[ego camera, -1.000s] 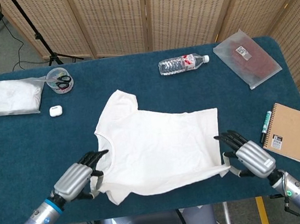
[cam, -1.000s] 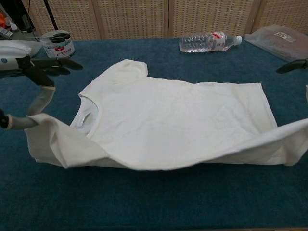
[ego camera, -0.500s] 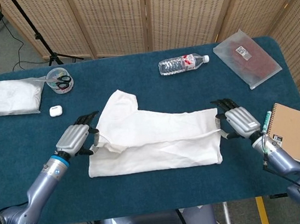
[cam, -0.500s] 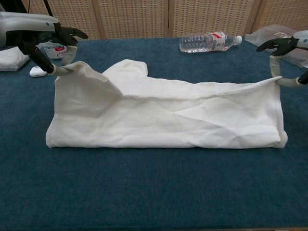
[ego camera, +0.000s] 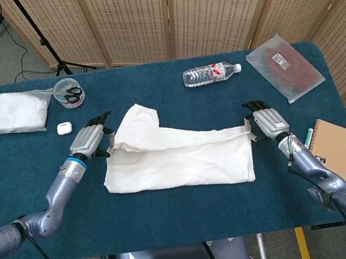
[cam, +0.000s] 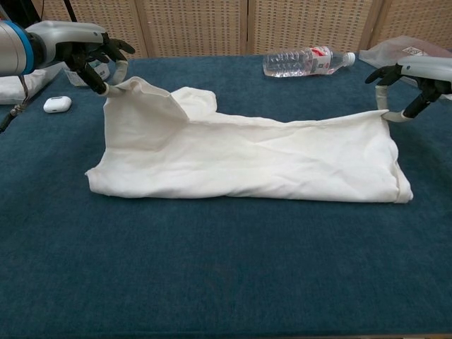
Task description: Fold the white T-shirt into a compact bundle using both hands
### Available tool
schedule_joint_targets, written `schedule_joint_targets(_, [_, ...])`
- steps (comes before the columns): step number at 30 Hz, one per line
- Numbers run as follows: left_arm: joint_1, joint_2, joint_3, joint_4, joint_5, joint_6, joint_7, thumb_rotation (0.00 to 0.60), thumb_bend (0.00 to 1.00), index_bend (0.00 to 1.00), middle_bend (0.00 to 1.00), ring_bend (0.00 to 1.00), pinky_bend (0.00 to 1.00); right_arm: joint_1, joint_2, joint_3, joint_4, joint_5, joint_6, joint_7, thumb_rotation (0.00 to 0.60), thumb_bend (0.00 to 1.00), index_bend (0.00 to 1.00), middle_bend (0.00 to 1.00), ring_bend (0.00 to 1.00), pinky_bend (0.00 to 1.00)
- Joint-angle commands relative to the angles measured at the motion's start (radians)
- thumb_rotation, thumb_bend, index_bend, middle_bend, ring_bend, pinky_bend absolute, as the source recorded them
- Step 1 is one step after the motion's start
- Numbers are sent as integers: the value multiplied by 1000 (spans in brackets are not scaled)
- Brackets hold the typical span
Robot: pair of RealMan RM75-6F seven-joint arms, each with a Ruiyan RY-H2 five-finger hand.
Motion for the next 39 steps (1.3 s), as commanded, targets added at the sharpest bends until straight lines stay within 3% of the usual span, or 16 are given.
schedule_joint_targets(1, [-12,-19,-2,36,-10,-9,0,600,652,731,0,0,0,25,-42,5,75,10,-38,40,600,724,720,117,0,0])
schedule_joint_targets(9, [-27,-66,-10,96,-5,-6,-6,600,651,731,0,0,0,41,-87,-7,167,14,-97,51,600,720,700,91,0,0])
schedule_joint_targets(10, [-29,-76,-12,108,-2,-4,-8,600,651,731,0,0,0,44,-89,-13,174,13,-115,50,600,712,649,69,0,0])
schedule_joint_targets(12, [-31,-93,-17,126,7,5,-12,600,651,731,0,0,0,47,-86,-17,176,12,-132,57,600,648,345,9,0,0])
schedule_joint_targets(14, [-35,-111,-23,147,17,12,-18,600,650,731,0,0,0,41,-86,-16,185,9,-109,46,600,565,94,0,0,0])
schedule_joint_targets(15, [-37,-120,-26,158,22,15,-20,600,649,731,0,0,0,35,-86,-14,187,9,-90,37,600,534,21,0,0,0])
schedule_joint_targets(19, [-46,-151,-38,203,34,18,-28,600,647,731,0,0,0,-4,-58,-1,143,15,3,0,600,499,0,0,0,0])
schedule_joint_targets(24, [-63,-179,-49,266,26,-5,-30,600,647,731,0,0,0,-76,25,6,0,13,145,-40,600,364,0,0,0,0])
schedule_joint_targets(31, [-99,-264,-80,435,34,-42,-65,600,647,731,0,0,0,-215,178,-14,-262,13,333,-168,600,363,0,0,0,0])
schedule_joint_targets(39, [-185,-417,-114,709,51,-102,-82,600,630,731,0,0,0,-290,240,-32,-376,24,390,-226,600,363,0,0,0,0])
